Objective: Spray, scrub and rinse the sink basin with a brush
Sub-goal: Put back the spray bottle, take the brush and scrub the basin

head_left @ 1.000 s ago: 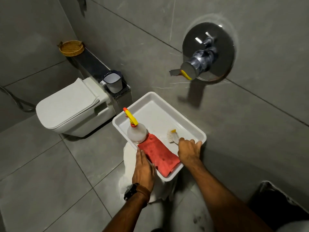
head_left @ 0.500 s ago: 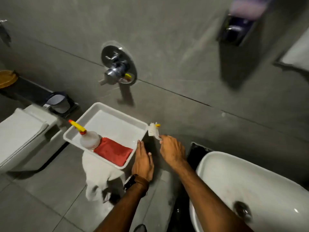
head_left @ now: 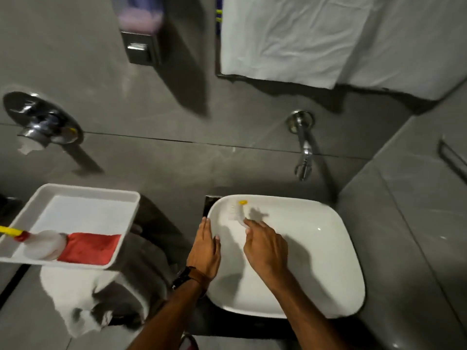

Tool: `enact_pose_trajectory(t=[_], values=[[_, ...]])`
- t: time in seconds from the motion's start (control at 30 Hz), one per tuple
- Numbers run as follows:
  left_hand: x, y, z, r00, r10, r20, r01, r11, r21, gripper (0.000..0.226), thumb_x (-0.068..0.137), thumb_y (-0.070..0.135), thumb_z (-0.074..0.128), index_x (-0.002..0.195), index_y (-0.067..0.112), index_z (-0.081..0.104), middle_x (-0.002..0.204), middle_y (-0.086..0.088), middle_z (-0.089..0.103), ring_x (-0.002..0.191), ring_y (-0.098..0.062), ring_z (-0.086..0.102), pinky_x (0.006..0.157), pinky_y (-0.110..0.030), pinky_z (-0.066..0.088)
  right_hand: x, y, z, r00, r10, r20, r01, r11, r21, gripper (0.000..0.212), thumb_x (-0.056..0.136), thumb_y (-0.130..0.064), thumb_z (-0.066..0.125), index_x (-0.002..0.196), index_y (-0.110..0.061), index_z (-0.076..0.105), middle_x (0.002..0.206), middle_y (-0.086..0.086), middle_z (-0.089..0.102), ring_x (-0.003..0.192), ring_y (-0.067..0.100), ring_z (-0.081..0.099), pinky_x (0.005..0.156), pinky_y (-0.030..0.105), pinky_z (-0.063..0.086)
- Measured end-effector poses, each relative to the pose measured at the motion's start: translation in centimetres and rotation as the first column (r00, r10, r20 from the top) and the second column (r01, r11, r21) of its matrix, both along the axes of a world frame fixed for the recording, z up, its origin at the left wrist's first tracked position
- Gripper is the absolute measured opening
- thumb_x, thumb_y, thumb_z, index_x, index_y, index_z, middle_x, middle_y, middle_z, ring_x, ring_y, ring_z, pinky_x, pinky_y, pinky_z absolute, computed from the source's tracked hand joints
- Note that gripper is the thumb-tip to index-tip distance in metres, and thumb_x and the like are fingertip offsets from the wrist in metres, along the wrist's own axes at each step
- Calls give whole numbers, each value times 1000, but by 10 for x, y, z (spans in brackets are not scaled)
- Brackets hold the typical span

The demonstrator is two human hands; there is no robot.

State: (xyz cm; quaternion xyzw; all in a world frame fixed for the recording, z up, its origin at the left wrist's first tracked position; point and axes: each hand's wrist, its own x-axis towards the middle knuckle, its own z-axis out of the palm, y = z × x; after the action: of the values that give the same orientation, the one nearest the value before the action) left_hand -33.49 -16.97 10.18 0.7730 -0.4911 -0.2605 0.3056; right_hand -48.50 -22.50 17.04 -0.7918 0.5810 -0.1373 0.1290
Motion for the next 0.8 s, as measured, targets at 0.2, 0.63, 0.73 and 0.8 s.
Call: enact_pose_trajectory(t=[0.2, 0.63, 0.73, 0.8], values=[[-17, 0, -24, 964, -58, 261, 57, 998, 11, 62, 100, 18, 39, 153, -5, 15, 163, -21, 9, 151, -36, 12, 124, -39, 12, -121, 0, -49, 939, -224, -263, 278, 941, 192, 35, 94, -25, 51, 126, -26, 64, 122, 3, 70, 111, 26, 69, 89, 35, 53], [-23, -1, -18, 977, 21, 211, -28, 999, 33, 75, 89, -5, 47, 156, 8, 15, 166, -7, 11, 127, -40, 52, 78, -48, 57, -11, 17, -63, 982, 63, 176, -106, 962, 252, 4, 73, -17, 74, 73, -13, 74, 62, 5, 65, 52, 25, 64, 46, 28, 47], [-20, -3, -25, 977, 87, 193, -102, 992, 73, 78, 88, -10, 42, 157, 14, 13, 166, -3, 11, 111, -43, 59, 66, -40, 50, -45, -6, -68, 993, 111, -48, -95, 960, 263, 26, 96, -13, 49, 103, -3, 72, 93, 20, 72, 83, 33, 72, 50, 26, 33], [-18, -4, -28, 979, 99, 179, -112, 992, 65, 79, 88, -10, 42, 157, 16, 13, 166, -2, 13, 114, -43, 58, 70, -42, 52, -93, -37, -74, 974, -85, -211, 163, 908, 386, 27, 99, -14, 45, 117, -6, 64, 112, 18, 70, 102, 34, 68, 62, 31, 39]])
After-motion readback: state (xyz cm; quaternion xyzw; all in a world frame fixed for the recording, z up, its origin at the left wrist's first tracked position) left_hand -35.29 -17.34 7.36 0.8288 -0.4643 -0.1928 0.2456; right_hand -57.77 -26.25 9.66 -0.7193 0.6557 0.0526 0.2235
